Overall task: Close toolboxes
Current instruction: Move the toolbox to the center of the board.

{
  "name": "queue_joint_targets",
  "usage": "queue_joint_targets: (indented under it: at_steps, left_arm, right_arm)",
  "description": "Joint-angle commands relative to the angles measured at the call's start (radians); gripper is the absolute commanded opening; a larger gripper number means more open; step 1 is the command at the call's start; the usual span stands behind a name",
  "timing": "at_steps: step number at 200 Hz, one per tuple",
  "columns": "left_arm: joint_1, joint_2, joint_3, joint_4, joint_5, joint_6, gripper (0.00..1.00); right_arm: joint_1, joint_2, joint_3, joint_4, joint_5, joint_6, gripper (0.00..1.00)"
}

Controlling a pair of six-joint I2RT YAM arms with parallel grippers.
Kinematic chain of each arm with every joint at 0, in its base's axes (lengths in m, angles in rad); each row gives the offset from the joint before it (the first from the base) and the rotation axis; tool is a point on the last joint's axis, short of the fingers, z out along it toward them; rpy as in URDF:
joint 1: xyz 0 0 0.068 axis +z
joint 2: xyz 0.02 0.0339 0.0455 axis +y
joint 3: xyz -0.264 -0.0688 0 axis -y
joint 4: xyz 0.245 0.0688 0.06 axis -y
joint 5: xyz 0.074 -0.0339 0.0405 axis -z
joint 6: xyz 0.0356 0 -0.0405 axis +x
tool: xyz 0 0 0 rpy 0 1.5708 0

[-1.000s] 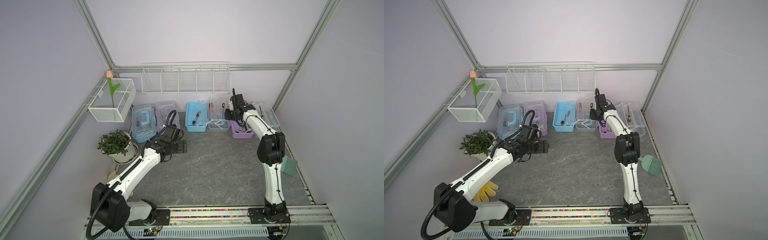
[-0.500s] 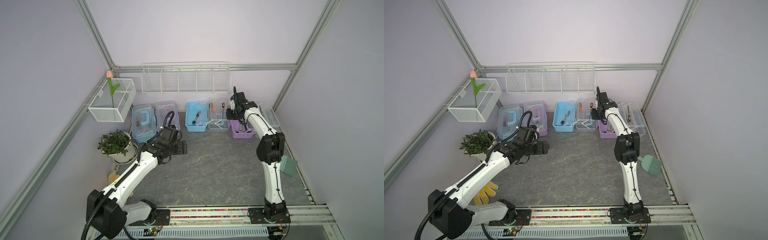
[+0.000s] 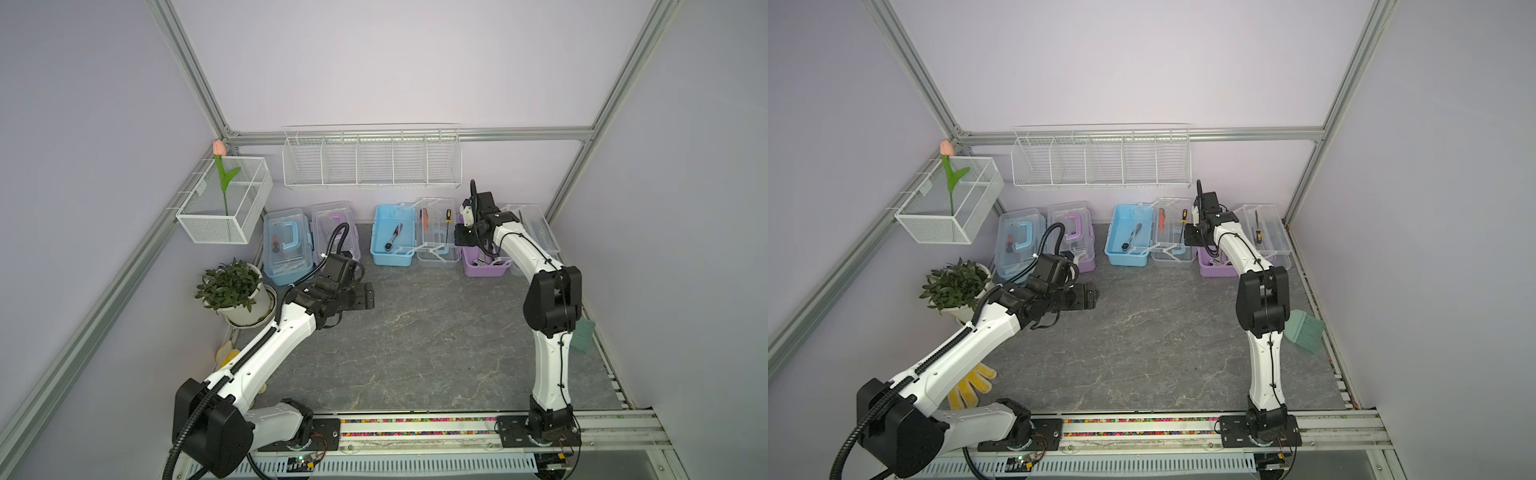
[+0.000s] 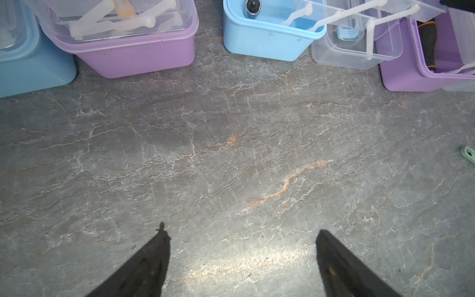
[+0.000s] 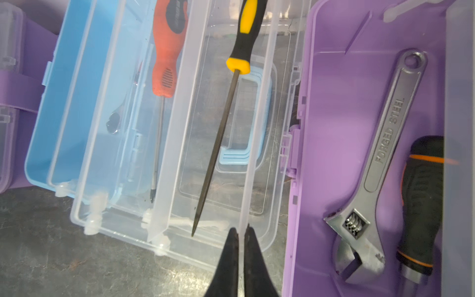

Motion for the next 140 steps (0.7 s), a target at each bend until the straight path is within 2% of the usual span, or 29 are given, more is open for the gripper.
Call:
queue_joint_targets:
  at_steps: [1, 50, 91, 140]
  left_arm:
    - [-0.003, 0.003, -0.011, -0.001, -0.015, -0.020, 0.90]
    - [-0.002, 0.009, 0.002, -0.004, -0.027, -0.027, 0.90]
    - [-0.002, 0.035, 0.036, -0.006, -0.076, -0.008, 0.88]
    - [0.015, 0.133, 0.145, 0.018, -0.059, 0.042, 0.86]
  right_arm:
    - [0.001, -0.078, -0.096, -0.033, -0.018, -0.015, 0.07]
    - [0.011, -0.252, -0.356, -0.025, -0.050, -0.009, 0.07]
    - [0.029, -0.478, -0.656, -0.001, -0.084, 0.033, 0.07]
    - [0.120, -0.700, -0.896, -0.061, -0.105, 0.075, 0.07]
